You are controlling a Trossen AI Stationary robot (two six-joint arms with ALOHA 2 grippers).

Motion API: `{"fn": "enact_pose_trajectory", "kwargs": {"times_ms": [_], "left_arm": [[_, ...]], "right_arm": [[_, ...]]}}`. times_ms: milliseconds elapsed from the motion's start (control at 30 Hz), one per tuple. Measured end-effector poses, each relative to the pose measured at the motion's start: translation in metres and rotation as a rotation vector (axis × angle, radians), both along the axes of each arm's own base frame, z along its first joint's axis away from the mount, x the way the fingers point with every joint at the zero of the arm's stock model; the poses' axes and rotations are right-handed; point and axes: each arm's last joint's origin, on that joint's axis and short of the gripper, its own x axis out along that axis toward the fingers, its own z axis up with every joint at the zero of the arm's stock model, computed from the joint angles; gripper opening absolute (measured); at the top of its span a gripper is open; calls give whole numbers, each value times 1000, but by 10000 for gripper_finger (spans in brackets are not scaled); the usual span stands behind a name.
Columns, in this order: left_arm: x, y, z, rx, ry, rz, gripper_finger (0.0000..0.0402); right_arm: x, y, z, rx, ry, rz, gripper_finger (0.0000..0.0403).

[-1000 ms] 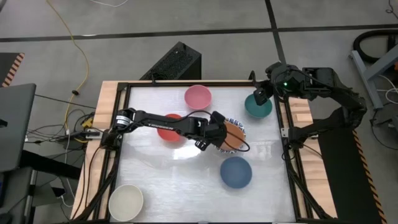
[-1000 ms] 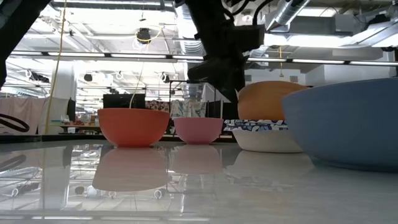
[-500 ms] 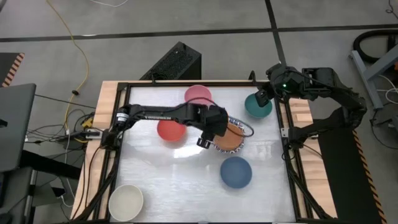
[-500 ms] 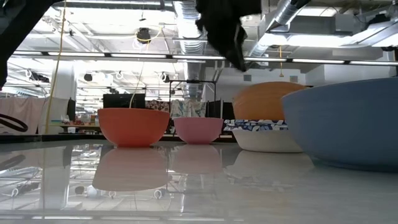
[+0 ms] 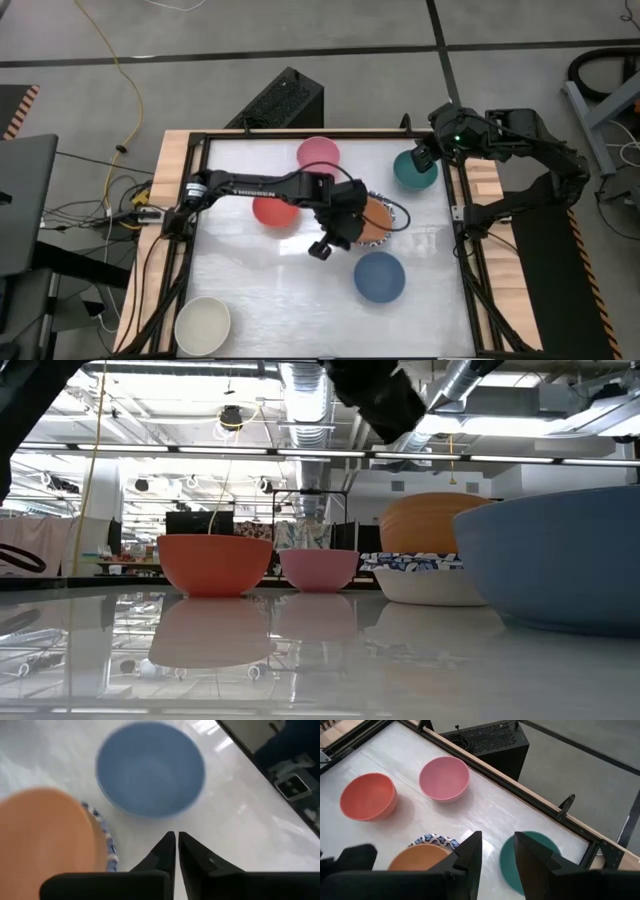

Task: Nest bowls inside each other
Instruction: Stack the brown bowl on top of the white patterned bowl

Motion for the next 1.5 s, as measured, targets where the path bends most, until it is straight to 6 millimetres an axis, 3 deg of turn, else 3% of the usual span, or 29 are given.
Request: {"fn": "enact_pose_trajectory", "kwargs": {"times_ms": [233,467,700,1500], "left_arm": [[9,-1,-4,68,-55,54,0],[21,-8,-30,46,-5,67,0],[25,-12,-53,135,71,133,0],[30,1,-48,300,-8,275,0]], "right_arm": [[0,0,0,-2,1,2,134],[0,0,0,-3,4,4,134],[0,0,0,-5,9,10,134],[0,0,0,0,5,8,134]]}}
